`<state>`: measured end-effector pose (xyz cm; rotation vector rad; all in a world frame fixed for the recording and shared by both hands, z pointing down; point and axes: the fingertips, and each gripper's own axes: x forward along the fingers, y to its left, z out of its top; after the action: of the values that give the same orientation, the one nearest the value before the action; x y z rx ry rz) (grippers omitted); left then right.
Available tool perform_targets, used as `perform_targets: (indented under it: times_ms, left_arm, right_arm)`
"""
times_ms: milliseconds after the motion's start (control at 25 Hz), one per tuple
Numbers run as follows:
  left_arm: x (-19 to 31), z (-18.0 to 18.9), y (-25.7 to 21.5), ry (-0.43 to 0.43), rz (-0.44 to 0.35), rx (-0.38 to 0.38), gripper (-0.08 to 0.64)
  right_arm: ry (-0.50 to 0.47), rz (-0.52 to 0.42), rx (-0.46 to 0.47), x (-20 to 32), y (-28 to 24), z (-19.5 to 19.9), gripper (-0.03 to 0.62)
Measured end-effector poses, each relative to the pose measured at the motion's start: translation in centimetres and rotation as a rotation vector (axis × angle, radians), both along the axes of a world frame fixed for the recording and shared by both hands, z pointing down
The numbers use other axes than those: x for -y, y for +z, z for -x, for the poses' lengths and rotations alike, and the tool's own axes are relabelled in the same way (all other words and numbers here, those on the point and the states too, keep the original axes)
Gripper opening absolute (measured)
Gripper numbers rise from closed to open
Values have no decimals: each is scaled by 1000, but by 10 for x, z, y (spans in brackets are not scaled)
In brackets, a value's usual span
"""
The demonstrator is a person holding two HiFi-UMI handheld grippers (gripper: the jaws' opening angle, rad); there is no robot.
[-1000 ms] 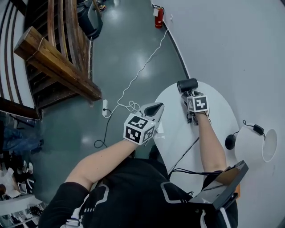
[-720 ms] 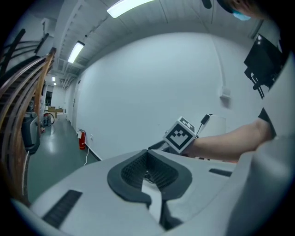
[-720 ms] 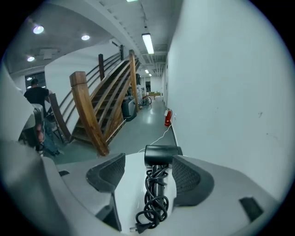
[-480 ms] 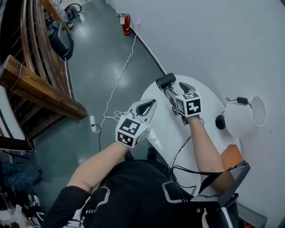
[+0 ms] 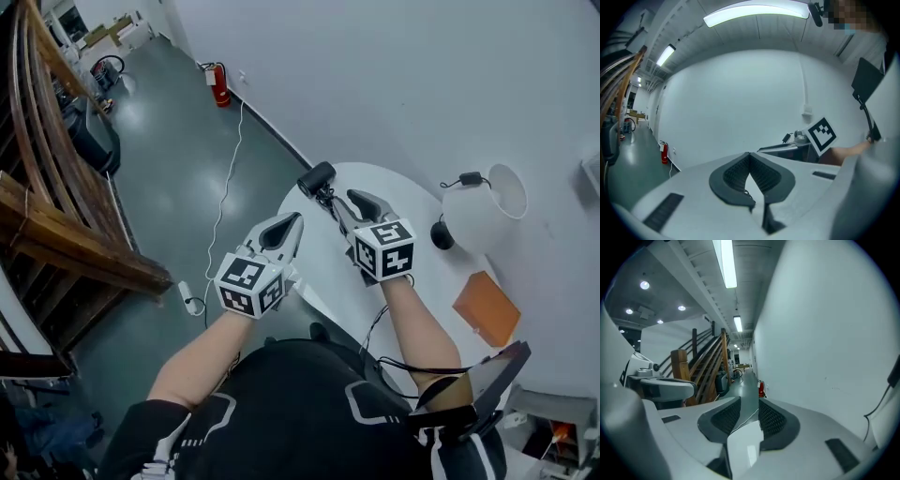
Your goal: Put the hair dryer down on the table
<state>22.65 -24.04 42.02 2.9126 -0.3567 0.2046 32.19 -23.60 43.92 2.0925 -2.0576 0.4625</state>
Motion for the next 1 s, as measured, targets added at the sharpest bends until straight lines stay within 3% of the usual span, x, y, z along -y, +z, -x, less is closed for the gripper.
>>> perform_targets:
  times_ms: [160,360,1000]
  left_arm:
    - [-4,3,-24,34,-54,-32,5]
    - [3,23,-49,-28,-109,-67,5]
    - [-15,41,-67,-27,-133,-89,5]
  right_arm:
    - [61,-69,5,-19,-26,9,132]
    - [108,-124,11,-40,-51,24,90]
    - [210,-211,-57,-81,-79,32,65]
